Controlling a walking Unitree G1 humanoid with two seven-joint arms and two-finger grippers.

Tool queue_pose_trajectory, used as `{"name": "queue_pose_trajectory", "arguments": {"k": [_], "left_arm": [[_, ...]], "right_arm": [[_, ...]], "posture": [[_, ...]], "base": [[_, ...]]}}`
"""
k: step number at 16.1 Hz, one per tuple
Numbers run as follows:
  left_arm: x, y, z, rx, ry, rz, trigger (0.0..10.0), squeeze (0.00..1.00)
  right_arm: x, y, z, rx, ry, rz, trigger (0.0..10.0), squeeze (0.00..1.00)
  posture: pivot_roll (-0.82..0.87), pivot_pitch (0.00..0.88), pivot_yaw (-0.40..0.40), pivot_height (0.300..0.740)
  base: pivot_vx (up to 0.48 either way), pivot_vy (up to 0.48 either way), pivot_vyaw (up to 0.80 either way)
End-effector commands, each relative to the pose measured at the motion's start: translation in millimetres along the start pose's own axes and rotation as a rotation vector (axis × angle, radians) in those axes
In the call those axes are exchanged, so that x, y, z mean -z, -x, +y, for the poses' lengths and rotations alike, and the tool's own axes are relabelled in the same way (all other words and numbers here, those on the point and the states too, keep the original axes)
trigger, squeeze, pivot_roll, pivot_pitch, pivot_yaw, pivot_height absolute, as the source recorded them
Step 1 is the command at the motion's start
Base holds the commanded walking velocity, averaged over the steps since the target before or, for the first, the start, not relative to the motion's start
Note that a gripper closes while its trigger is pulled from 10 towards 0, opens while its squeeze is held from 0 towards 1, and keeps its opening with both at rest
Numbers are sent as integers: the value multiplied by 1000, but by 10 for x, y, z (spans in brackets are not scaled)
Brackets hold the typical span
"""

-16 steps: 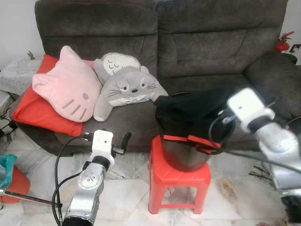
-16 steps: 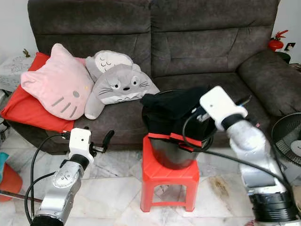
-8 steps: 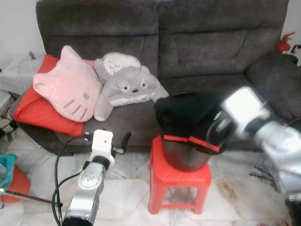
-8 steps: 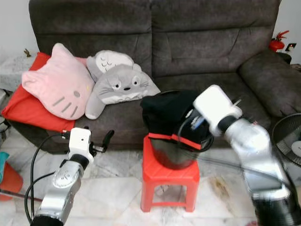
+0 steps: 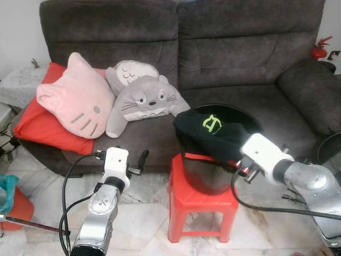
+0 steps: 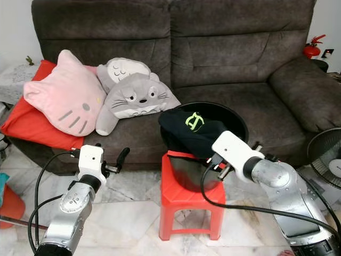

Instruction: Hang hanger

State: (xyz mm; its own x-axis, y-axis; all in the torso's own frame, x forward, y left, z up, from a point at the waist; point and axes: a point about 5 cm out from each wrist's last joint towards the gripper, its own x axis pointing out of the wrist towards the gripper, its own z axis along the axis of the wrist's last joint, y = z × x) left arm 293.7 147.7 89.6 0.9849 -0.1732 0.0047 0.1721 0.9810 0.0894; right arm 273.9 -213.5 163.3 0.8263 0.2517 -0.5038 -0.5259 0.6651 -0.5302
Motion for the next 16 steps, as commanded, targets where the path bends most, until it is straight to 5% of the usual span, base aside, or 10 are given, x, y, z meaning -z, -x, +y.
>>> {"name": "queue_pose_trajectory", "arguments": {"k": [1, 5, 9, 10, 11, 12, 13, 14, 16], "left_arm": [[20, 3, 15, -2, 1, 5, 10000, 0], [20, 10, 19, -3, 2, 5, 10000, 0], [24, 11, 21, 1, 1, 7, 10000, 0], [28, 13, 21, 2, 2, 9, 10000, 0], [29, 13, 21, 2, 3, 9, 10000, 0], [32, 14, 25, 1, 2, 11, 10000, 0], [34, 15, 27, 1, 2, 11, 10000, 0], [35, 13, 31, 1, 0, 12, 10000, 0], [35, 11, 31, 2, -1, 12, 10000, 0]], "right_arm": [[-42, 78, -32, 31, 3, 2, 0, 0], [-51, 223, -38, 98, -3, 42, 0, 0], [-67, 273, 28, 253, -175, 6, 0, 0], [-17, 275, 91, 319, -242, 21, 10000, 0], [-7, 278, 109, 335, -259, 25, 10000, 0], [35, 276, 171, 403, -395, 26, 10000, 0], [55, 274, 192, 429, -439, 28, 10000, 0], [66, 270, 215, 471, -471, 30, 10000, 1000], [61, 245, 263, 483, -504, 29, 10000, 1000]], "posture": [[-83, 0, 49, 740], [-86, 0, 50, 740], [-85, 0, 48, 740], [-84, 0, 47, 740], [-84, 0, 47, 740], [-81, 0, 46, 740], [-81, 0, 46, 740], [-82, 0, 47, 740], [-81, 0, 47, 740]], "base": [[0, 0, 0], [0, 0, 0], [0, 0, 0], [0, 0, 0], [0, 0, 0], [0, 0, 0], [0, 0, 0], [0, 0, 0], [0, 0, 0]]}}
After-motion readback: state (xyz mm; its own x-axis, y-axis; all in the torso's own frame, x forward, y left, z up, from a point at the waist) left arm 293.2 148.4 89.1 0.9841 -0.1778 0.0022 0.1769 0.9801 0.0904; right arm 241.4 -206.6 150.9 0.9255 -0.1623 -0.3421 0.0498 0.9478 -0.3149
